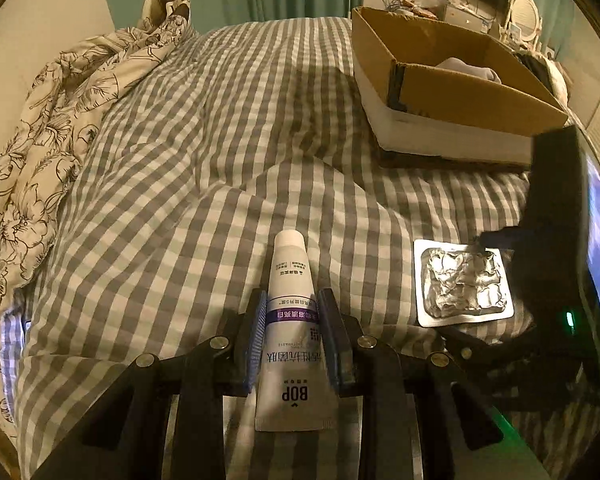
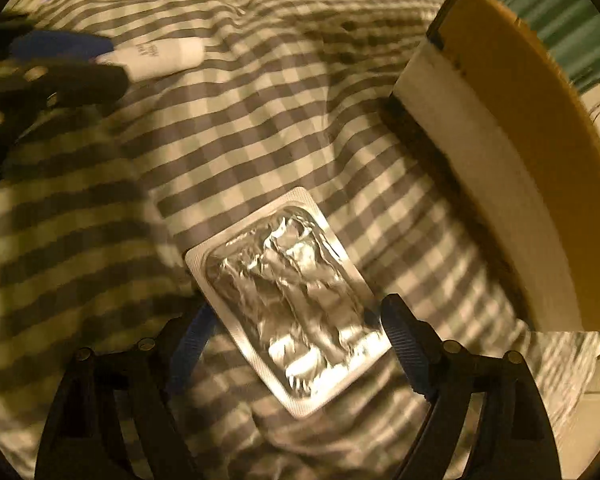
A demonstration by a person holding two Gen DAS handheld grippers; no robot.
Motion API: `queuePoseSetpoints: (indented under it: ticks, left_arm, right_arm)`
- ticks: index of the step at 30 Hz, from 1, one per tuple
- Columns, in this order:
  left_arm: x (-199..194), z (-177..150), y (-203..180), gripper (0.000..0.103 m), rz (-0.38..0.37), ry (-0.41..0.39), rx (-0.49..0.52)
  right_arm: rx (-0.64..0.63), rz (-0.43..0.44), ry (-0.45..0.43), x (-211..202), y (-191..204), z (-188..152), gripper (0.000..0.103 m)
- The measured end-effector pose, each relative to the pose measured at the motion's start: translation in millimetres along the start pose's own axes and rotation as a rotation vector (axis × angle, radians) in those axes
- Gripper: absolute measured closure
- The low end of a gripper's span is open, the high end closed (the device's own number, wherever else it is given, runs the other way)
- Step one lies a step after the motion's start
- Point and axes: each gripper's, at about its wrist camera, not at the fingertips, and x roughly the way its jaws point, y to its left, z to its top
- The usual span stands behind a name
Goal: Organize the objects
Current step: 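Grasp the white BOP tube with the left tool while the right tool grasps the silver blister pack, then carry the tube with the left tool while the right tool carries the blister pack, releasing both into the box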
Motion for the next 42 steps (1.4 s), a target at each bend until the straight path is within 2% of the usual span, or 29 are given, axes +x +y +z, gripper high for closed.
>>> queuePoseSetpoints:
  ticks: [5, 8, 9, 12, 14, 15, 16, 17, 19, 20, 23, 26, 30, 36, 42]
  left_arm:
    - [4, 0, 1, 0.076, -0.023, 0.013, -0.007]
    - [5, 1, 2, 0.076, -0.032, 0.017, -0.015]
    - [5, 1, 3, 0.076, -0.033, 0.016, -0.014]
    - [3, 0, 1, 0.076, -0.032, 0.013, -0.012]
    - [1, -1, 1, 0.076, -0.031, 0.008, -0.012]
    - [-1, -2, 1, 0.076, -0.029, 0.003, -0.013]
    - [-2, -2, 0, 0.076, -0.027, -0.003, -0.013]
    - [-4, -3, -1, 0.076, -0.025, -0.007, -0.01]
    - [-7, -4, -3, 0.076, -0.024, -0.012, -0.004]
    - [-9, -4, -5, 0.076, -0.022, -0.013, -0.003]
    - [-17, -5, -8, 0.076, -0.033, -0.026, -0.002]
    - [-27, -2, -13, 0.076, -0.057, -0.039, -0.004]
    - [-48, 8, -21, 0.076, -0.074, -0.084, 0.011]
    - [-83, 36, -34, 0.076, -0.1, -0.161, 0.035]
    - [-105, 81, -47, 0.076, -0.111, -0.239, 0.059]
  right_arm:
    - [0.102, 0.057, -0.03, 1, -15, 0, 0.019]
    - [0.119, 0.053, -0.05, -5, -14, -4, 0.029]
    - [0.13, 0.058, -0.059, -8, -14, -5, 0.038]
    - [0.173, 0.035, -0.068, -15, -14, -10, 0.044]
    - [0.206, -0.02, -0.079, -23, -16, -14, 0.045]
    - [0.222, -0.051, -0.094, -29, -16, -17, 0.056]
    - [0.243, -0.054, -0.116, -36, -18, -20, 0.072]
    - [0.266, -0.048, -0.134, -42, -20, -22, 0.078]
    - [0.334, -0.035, -0.172, -55, -26, -28, 0.081]
    - [0.359, -0.033, -0.189, -61, -29, -32, 0.087]
    - [0.414, -0.022, -0.238, -74, -32, -43, 0.091]
    - [0.436, -0.012, -0.279, -91, -36, -37, 0.096]
    - [0.442, -0.007, -0.317, -111, -41, -38, 0.096]
    - [0.476, 0.0, -0.397, -143, -61, -45, 0.096]
    - [0.52, -0.009, -0.504, -192, -102, -45, 0.096]
